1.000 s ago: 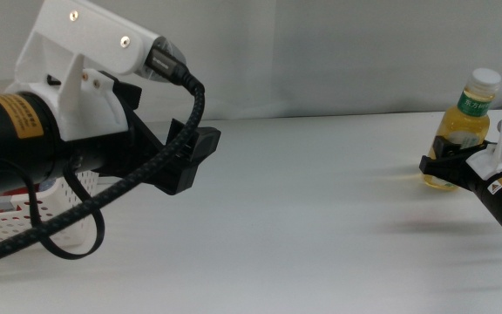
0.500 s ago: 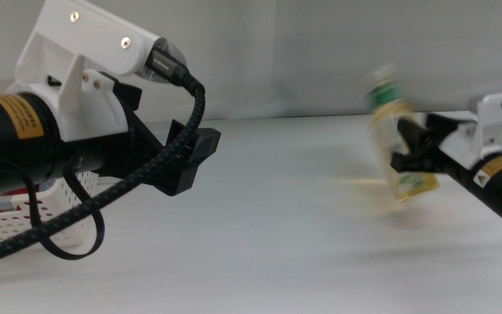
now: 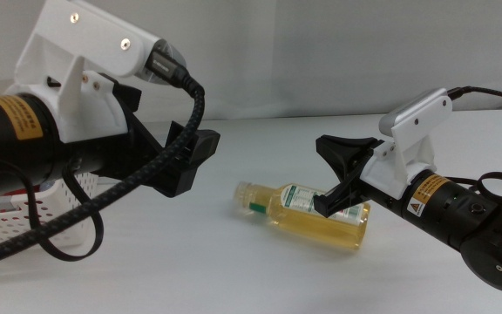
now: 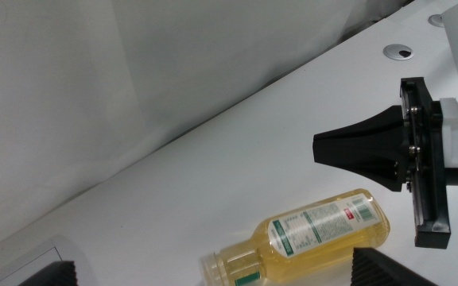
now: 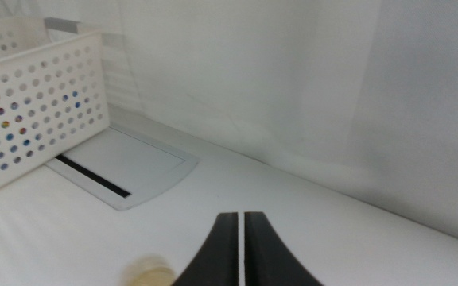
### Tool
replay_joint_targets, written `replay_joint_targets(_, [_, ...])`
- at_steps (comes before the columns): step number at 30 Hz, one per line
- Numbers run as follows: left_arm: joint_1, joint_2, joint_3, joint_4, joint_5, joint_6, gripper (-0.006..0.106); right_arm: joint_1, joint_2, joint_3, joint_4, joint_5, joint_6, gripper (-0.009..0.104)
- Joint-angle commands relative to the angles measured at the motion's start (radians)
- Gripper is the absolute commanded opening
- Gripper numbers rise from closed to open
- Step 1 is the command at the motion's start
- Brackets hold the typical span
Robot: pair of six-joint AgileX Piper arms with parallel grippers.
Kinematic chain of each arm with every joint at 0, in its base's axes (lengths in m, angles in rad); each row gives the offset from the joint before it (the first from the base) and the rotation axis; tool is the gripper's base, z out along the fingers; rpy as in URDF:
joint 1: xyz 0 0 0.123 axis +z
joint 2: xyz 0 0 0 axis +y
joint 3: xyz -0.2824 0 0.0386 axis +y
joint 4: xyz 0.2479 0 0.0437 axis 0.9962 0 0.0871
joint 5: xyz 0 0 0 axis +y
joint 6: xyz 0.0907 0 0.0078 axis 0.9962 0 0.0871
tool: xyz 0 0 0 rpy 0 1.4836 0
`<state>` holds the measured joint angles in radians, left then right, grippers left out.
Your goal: Use arms to grab the bottles and put them into the dustbin to the left of the table.
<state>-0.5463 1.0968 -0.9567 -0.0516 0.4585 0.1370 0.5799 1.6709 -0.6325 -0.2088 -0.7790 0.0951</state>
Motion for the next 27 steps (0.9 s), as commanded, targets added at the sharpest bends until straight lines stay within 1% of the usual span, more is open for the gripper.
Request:
replay_joint_targets(1, [-0.005,-0.004,0.004,-0.008,-0.001,-0.003,0.089,0.003,0.003,-0.001,0.022,0.017,-0.025,-0.003])
replay_joint_targets(4, [-0.005,-0.004,0.004,-0.008,-0.001,-0.003,0.089,0.003,0.003,-0.001,-0.017,0.039,-0.014,-0.003])
replay_joint_targets(10, [-0.005,-0.004,0.004,-0.008,-0.001,-0.003,0.089,0.003,-0.003,-0.003,-0.015,0.048,-0.012,-0.003])
replay_joint_targets(12, [-0.005,-0.004,0.004,-0.008,-0.001,-0.003,0.089,0.003,-0.023,-0.003,-0.015,0.070,0.015,-0.002])
replay_joint_targets(14, [-0.005,-0.004,0.004,-0.008,-0.001,-0.003,0.089,0.003,-0.047,-0.019,-0.024,0.136,0.044,0.003])
replay_joint_targets(16, [-0.005,-0.004,0.004,-0.008,-0.001,-0.003,0.089,0.003,-0.078,-0.067,-0.065,0.276,0.096,0.018])
replay_joint_targets(17, [-0.005,-0.004,0.004,-0.008,-0.001,-0.003,0.089,0.003,-0.091,-0.103,-0.110,0.372,0.136,0.032])
replay_joint_targets(19, [-0.005,-0.004,0.004,-0.008,-0.001,-0.003,0.087,0.005,-0.106,-0.184,-0.236,0.547,0.231,0.070])
replay_joint_targets(20, [-0.005,-0.004,0.004,-0.008,-0.001,-0.007,0.087,0.012,-0.110,-0.232,-0.303,0.648,0.274,0.094])
replay_joint_targets(21, [-0.005,-0.004,0.004,-0.008,-0.001,-0.007,0.087,0.020,-0.113,-0.278,-0.368,0.742,0.291,0.103])
replay_joint_targets(23, [-0.005,-0.004,0.004,-0.008,-0.001,-0.007,0.087,0.035,-0.113,-0.351,-0.432,0.895,0.286,0.103])
replay_joint_targets(24, [-0.005,-0.004,0.004,-0.008,-0.001,-0.007,0.087,0.039,-0.113,-0.385,-0.445,0.948,0.258,0.103])
replay_joint_targets(25, [-0.005,-0.004,0.004,-0.008,0.000,-0.007,0.087,0.042,-0.113,-0.411,-0.437,0.975,0.201,0.103])
replay_joint_targets(26, [-0.005,-0.004,0.004,-0.008,0.000,-0.007,0.087,0.042,-0.113,-0.433,-0.405,1.001,0.138,0.102])
replay_joint_targets(27, [-0.005,-0.004,0.004,-0.008,0.000,-0.007,0.087,0.042,-0.113,-0.453,-0.351,1.030,0.065,0.102])
